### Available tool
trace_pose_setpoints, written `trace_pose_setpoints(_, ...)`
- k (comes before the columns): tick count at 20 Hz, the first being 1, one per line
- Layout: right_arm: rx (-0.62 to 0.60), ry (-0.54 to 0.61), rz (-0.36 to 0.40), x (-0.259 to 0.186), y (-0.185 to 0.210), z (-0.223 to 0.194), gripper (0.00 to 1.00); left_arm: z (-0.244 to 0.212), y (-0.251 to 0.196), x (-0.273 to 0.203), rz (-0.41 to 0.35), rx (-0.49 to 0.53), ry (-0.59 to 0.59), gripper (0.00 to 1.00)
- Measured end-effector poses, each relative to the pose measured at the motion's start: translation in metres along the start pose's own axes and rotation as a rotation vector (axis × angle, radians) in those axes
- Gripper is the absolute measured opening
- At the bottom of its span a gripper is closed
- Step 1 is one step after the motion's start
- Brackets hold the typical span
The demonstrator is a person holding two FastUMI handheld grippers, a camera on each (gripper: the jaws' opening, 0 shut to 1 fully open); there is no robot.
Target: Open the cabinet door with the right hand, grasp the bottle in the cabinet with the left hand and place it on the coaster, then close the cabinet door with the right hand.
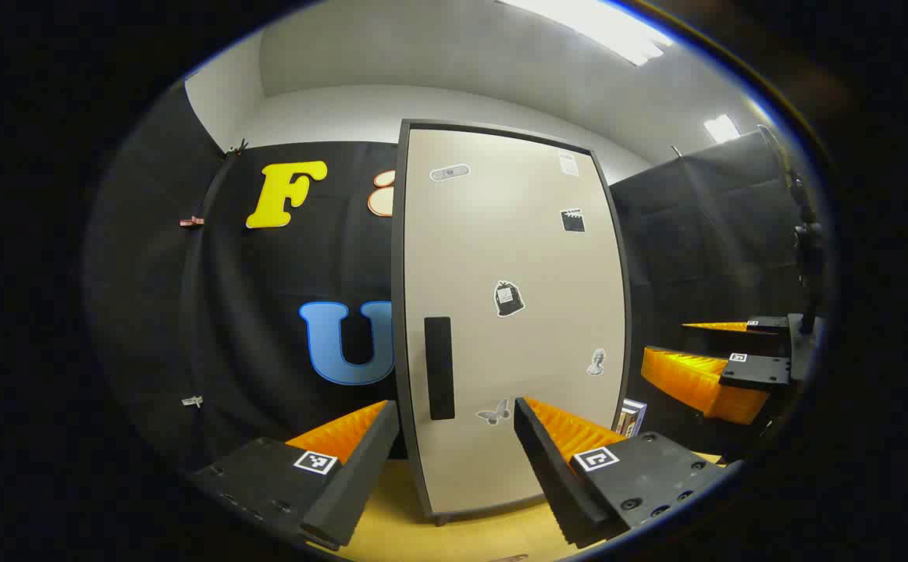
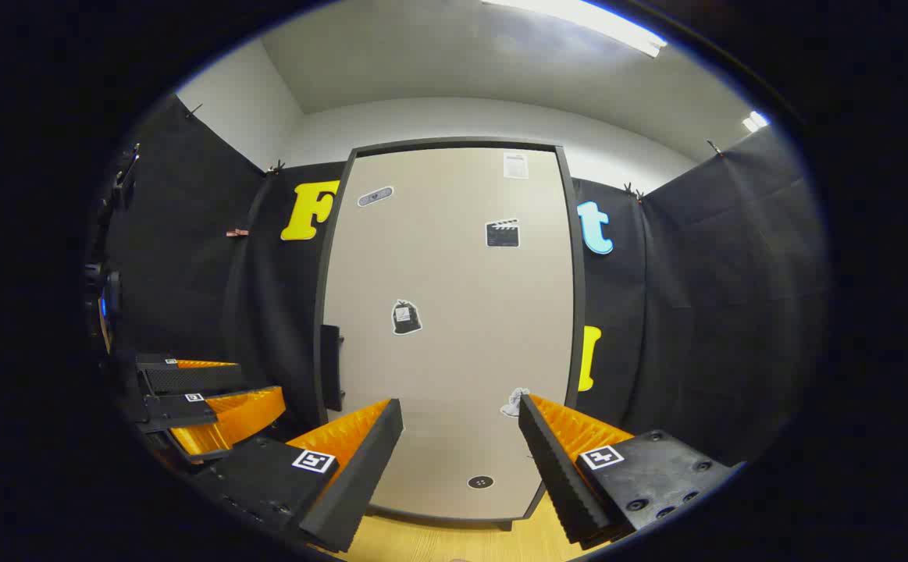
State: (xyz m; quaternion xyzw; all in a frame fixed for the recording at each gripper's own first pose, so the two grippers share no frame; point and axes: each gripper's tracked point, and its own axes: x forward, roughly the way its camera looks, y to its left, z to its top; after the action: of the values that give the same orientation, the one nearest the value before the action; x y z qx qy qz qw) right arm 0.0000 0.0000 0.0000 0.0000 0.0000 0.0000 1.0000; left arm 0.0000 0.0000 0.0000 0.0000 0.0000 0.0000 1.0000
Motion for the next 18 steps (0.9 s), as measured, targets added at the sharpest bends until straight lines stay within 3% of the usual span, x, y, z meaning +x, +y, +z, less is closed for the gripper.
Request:
trace_pose_setpoints(16,0.019,-0.010,-0.022,0.013,0.000,-0.002,0.98,-0.004,0.012,0.017,0.005,0.003,0.002,0.94)
trace_pose_setpoints(18,0.042,-0.023,0.012,0.010,0.006,0.002,0.97,-0.005,0.013,0.017,0.009,0.004,0.004,0.94)
